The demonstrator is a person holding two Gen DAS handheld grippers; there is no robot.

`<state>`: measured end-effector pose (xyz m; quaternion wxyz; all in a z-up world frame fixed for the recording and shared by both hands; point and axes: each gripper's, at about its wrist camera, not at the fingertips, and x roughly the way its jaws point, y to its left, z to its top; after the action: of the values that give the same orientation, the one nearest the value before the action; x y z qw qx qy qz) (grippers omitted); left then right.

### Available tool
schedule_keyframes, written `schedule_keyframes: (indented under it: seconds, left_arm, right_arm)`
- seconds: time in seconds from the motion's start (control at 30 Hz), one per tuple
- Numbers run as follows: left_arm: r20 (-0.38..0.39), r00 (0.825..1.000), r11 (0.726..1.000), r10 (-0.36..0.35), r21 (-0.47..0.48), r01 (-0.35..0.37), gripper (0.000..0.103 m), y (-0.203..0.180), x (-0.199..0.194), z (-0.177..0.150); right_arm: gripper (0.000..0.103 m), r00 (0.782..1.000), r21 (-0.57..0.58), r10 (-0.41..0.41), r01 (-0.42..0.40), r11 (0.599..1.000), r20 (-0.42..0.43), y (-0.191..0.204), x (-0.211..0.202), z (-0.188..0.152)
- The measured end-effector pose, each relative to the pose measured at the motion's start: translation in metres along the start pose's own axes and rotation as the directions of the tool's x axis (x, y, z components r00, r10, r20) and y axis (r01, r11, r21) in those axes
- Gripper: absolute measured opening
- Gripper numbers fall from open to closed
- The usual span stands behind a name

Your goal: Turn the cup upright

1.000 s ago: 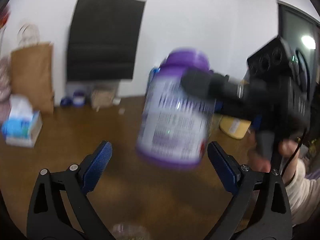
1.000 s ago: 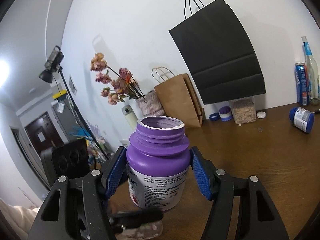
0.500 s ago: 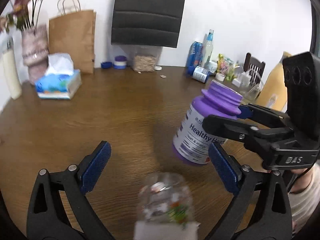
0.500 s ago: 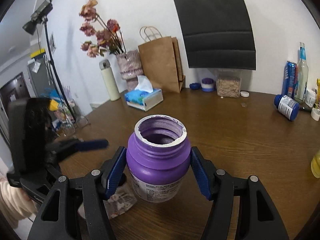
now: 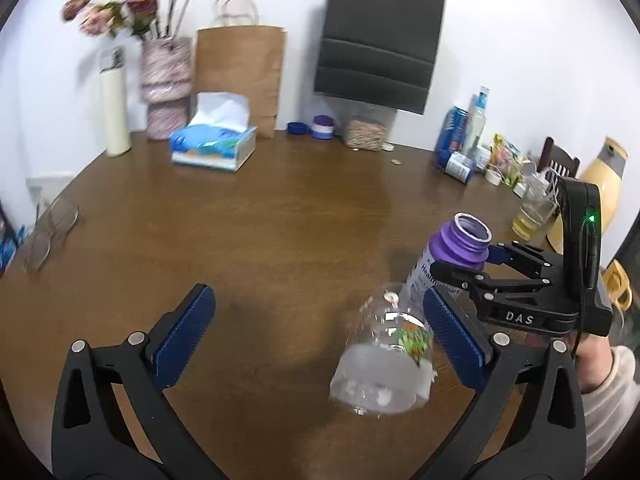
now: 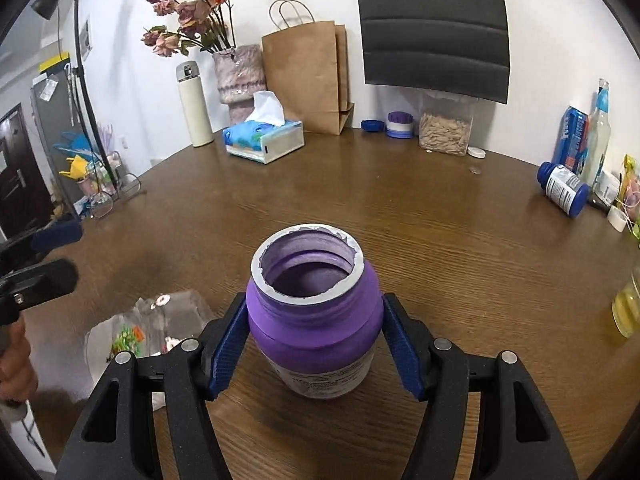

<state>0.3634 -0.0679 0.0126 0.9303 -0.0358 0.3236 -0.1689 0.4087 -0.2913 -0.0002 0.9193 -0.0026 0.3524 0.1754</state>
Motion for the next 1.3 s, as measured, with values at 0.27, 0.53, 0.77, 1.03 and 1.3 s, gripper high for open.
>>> schedule_keyframes:
  seconds: [0.27, 0.53, 0.77, 1.03, 1.3]
  left_arm:
    - [0.05, 0.992, 0.993, 0.118, -0.033, -0.117, 0.103, -0.003, -0.032, -0.009]
    - [0.102, 0.973, 0.978, 0.207, -0.035, -0.204, 0.103, -0.01, -0.082, -0.058]
    - [0.192, 0.959, 0.978, 0.209, -0.044, -0.204, 0.103, -0.022, -0.117, -0.076]
    - [0.347, 0.892, 0.957, 0.29, -0.123, -0.263, 0.103, -0.026, -0.155, -0.111]
    - [0.478, 0.817, 0.933, 0.321, -0.013, -0.359, 0.103, -0.059, -0.222, -0.211]
  right_arm:
    - [0.08, 1.0, 0.022, 0.007, -0.007, 1.0, 0.018, 0.002, -0.031, -0.002]
    - [0.081, 0.995, 0.089, -0.03, 0.021, 0.996, 0.1, -0.015, -0.125, -0.044]
    - [0.081, 0.991, 0.129, -0.023, 0.006, 0.992, 0.132, -0.015, -0.165, -0.079]
    - [0.081, 0.971, 0.071, -0.077, 0.062, 0.995, 0.226, 0.006, -0.183, -0.114]
    - [0.081, 0.946, -0.063, -0.074, 0.099, 0.993, 0.314, 0.059, -0.244, -0.206]
